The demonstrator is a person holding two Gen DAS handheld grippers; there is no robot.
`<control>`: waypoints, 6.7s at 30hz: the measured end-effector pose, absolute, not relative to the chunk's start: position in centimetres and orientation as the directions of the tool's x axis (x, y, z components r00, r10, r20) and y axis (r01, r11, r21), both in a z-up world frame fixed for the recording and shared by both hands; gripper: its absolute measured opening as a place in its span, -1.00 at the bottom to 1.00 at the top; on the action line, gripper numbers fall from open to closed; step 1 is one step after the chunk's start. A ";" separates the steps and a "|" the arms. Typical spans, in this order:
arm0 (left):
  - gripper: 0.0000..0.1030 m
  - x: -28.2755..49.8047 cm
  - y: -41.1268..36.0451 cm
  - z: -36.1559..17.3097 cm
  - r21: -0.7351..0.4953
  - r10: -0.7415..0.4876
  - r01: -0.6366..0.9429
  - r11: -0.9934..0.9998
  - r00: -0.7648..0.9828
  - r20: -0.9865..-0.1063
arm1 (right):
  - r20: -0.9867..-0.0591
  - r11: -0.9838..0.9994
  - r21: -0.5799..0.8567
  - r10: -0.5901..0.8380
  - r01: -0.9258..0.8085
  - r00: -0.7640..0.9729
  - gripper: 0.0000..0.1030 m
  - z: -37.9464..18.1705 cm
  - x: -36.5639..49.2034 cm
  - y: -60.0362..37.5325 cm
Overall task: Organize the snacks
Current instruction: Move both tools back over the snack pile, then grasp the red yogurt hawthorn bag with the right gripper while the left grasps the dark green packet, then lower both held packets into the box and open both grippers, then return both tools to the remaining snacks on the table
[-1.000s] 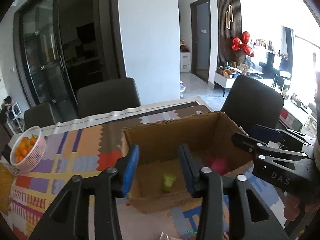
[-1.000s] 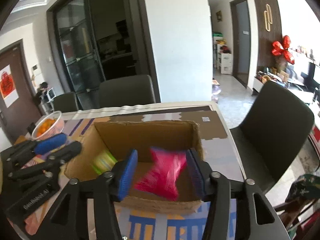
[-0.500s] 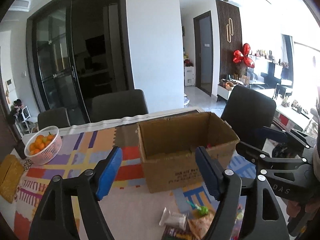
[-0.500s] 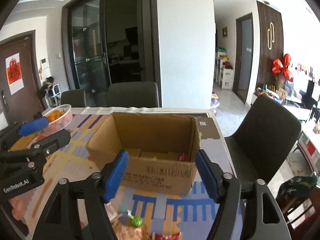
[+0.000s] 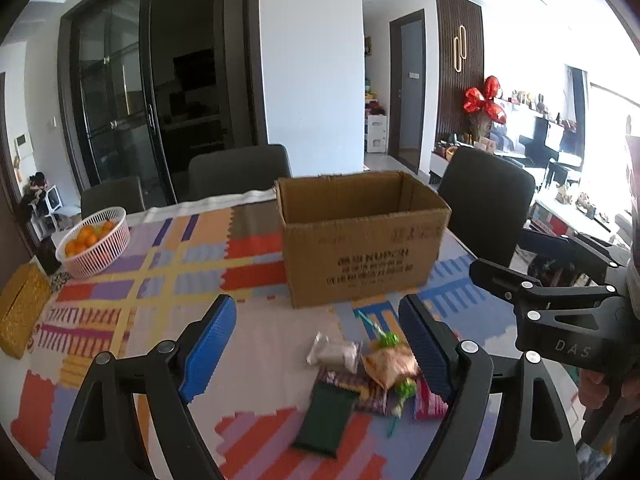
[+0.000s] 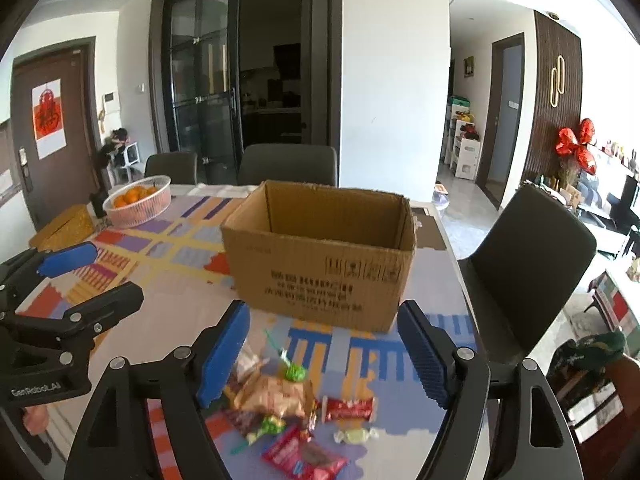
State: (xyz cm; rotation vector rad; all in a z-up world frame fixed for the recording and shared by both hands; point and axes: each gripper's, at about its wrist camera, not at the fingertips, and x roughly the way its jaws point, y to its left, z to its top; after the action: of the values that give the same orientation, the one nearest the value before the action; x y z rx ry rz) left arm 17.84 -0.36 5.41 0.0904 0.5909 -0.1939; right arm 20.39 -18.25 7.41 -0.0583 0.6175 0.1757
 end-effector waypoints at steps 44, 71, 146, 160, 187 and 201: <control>0.63 20.8 -1.1 -9.8 0.023 -0.126 0.291 0.957 0.483 -0.866 | -0.923 0.917 -0.133 0.024 -0.377 0.384 0.49 -8.1 20.1 -15.3; -0.14 22.0 -1.2 -10.9 -0.030 -0.157 0.275 0.961 0.451 -0.879 | -0.917 0.945 -0.031 0.103 -0.325 0.387 -0.14 -9.0 21.1 -16.2; -0.14 37.2 -5.3 9.2 0.010 -0.218 0.322 0.947 0.661 -0.718 | -0.695 0.982 0.082 0.178 -0.168 0.696 -0.16 10.2 35.9 -20.8; 0.00 41.4 -5.1 6.9 -0.074 -0.209 0.238 0.968 0.610 -0.764 | -0.735 0.988 0.110 0.151 -0.104 0.661 -0.15 8.0 40.9 -21.2; 0.40 25.0 -5.4 6.3 0.052 -0.253 0.381 0.923 0.704 -0.664 | -0.609 0.987 -0.060 0.084 -0.152 0.788 0.27 8.6 26.0 -20.6; 0.40 18.4 -6.5 1.8 0.041 -0.265 0.405 0.913 0.668 -0.695 | -0.658 0.980 -0.038 0.122 -0.194 0.743 0.27 4.5 19.3 -21.4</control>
State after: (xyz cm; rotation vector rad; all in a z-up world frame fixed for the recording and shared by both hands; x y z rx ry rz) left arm 18.39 -6.48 1.77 0.1986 0.7494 -0.3806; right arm 19.31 -21.45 4.52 -0.1062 0.7129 0.1735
